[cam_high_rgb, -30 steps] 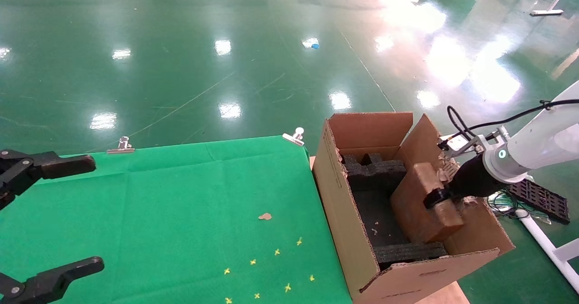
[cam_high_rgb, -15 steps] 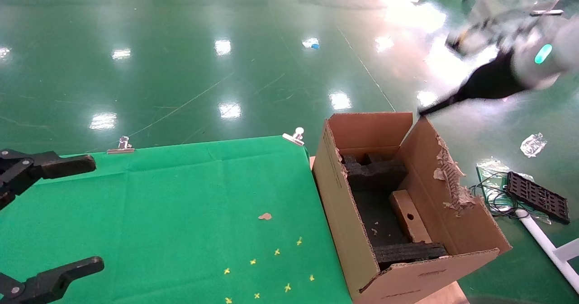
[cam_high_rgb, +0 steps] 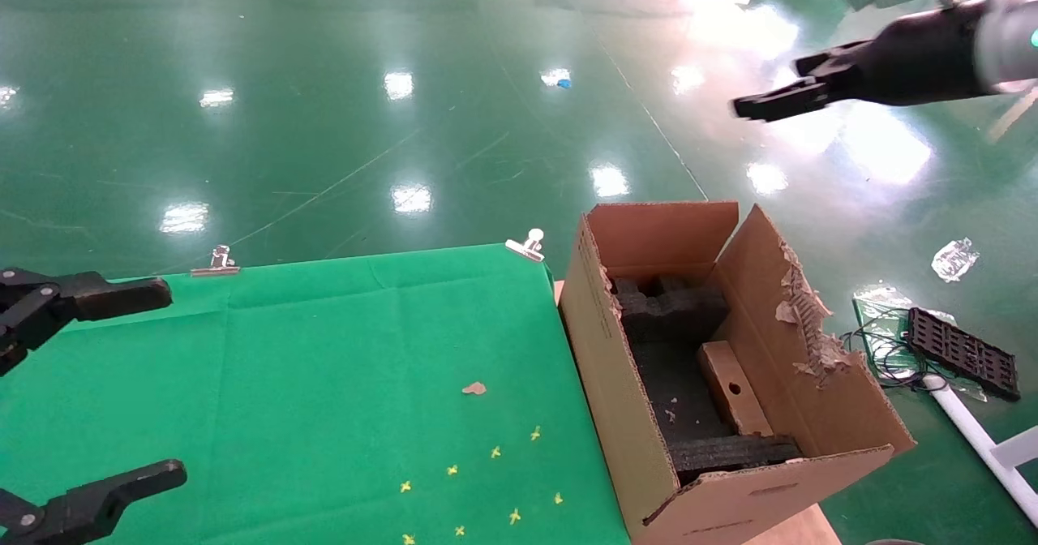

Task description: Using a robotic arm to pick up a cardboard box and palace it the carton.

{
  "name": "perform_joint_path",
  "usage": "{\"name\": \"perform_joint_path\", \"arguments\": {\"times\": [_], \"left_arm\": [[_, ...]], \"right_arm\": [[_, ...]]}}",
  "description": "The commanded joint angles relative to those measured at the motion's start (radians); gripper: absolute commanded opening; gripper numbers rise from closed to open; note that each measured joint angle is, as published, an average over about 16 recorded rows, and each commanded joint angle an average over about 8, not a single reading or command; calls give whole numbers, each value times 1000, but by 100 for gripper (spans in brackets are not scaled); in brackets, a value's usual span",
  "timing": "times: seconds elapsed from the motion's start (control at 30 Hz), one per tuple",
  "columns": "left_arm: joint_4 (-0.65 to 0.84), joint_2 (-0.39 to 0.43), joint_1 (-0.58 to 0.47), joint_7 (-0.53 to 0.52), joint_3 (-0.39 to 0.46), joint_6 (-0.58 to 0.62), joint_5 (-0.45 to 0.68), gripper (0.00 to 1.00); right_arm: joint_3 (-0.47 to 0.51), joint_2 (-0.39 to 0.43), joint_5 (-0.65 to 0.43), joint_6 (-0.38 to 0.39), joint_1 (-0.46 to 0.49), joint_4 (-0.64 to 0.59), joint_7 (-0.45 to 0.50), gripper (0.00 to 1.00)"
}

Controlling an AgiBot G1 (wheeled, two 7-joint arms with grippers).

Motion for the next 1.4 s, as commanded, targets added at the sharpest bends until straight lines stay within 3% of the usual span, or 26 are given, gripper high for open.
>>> {"name": "perform_joint_path", "arguments": {"times": [0.03,1.4], "left_arm": [[0,0,0,0,0,0,0,100],[1,-1,-1,1,2,-1,-2,100]], "right_arm": [[35,8,13,-6,-25,30,-11,100],[933,87,278,-263,-839,728,-179,100]]}}
